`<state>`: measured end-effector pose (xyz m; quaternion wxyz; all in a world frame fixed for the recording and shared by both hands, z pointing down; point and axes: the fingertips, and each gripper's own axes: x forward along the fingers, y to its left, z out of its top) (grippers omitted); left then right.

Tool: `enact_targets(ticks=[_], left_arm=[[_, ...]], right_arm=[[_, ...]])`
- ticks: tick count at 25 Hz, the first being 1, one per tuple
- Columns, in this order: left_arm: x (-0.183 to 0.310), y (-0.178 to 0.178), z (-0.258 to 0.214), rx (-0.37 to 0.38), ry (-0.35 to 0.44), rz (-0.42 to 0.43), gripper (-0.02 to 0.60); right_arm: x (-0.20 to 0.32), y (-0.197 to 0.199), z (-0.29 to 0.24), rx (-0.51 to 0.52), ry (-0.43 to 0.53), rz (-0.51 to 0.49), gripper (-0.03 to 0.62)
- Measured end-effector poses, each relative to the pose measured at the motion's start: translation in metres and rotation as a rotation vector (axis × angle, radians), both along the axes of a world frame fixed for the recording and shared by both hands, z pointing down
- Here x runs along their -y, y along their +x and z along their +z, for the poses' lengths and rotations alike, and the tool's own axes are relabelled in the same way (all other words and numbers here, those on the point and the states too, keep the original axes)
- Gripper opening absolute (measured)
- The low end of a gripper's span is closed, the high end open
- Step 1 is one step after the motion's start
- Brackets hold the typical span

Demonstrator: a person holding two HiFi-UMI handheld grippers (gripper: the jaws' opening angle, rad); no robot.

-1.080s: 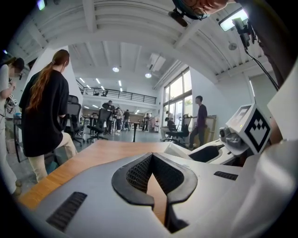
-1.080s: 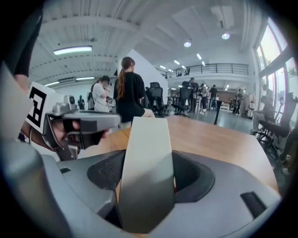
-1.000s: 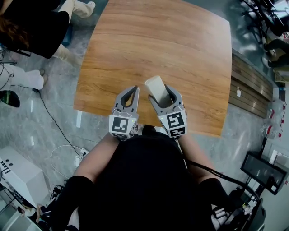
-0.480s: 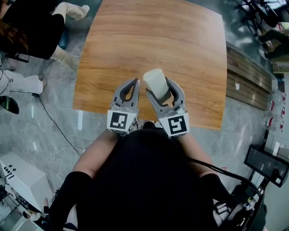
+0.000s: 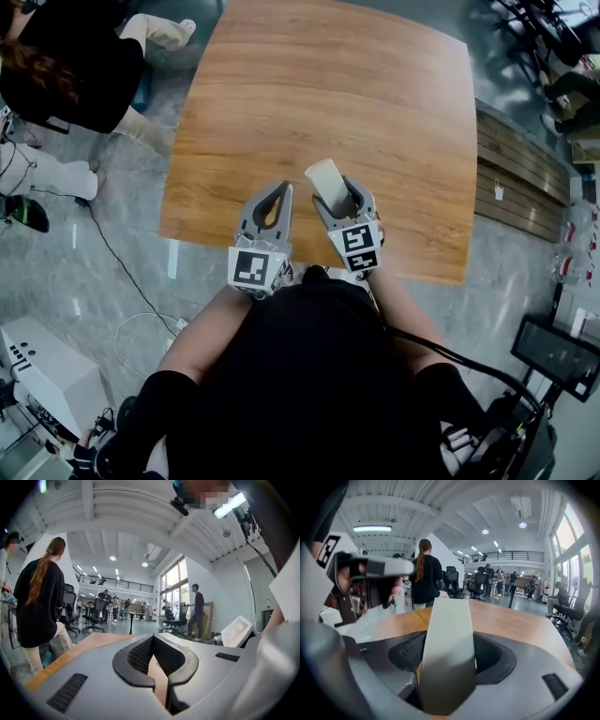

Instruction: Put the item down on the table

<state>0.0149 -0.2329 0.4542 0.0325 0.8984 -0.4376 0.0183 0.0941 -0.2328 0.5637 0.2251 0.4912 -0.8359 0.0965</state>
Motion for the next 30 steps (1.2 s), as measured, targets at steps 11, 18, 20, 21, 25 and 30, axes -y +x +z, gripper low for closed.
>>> enact_targets(ticks=[11,18,20,21,25,30], left_arm=[[0.003,-0.014,0.015,0.038,-0.043,-0.012,0.003],[0.0,-0.031,0.015,0.026,-0.061,-0.06,0.003],[0.0,-0.033,0.016,0.028,-0.051,-0.059,0.003],[0.0,-0.033,0.016,0.029,-0.046,-0.056,0.003],[-0.001,-0.031,0.019,0.023,-0.052,-0.056,0.003],[-0.001,-0.021,0.017,0.015,-0.037,-0.036,0.003]], right_arm=[[0.013,-0.008,0.13,-0.177,-0.374,-0.083,0.265],[0.009,-0.015,0.143,-0.201,-0.447,-0.121,0.265],[0.009,-0.016,0.143,-0.189,-0.454,-0.126,0.265],[0.009,-0.016,0.142,-0.177,-0.457,-0.127,0.265],[0.011,-0.013,0.13,-0.13,-0.422,-0.115,0.265],[0.018,-0.002,0.075,-0.06,-0.253,-0.052,0.264]])
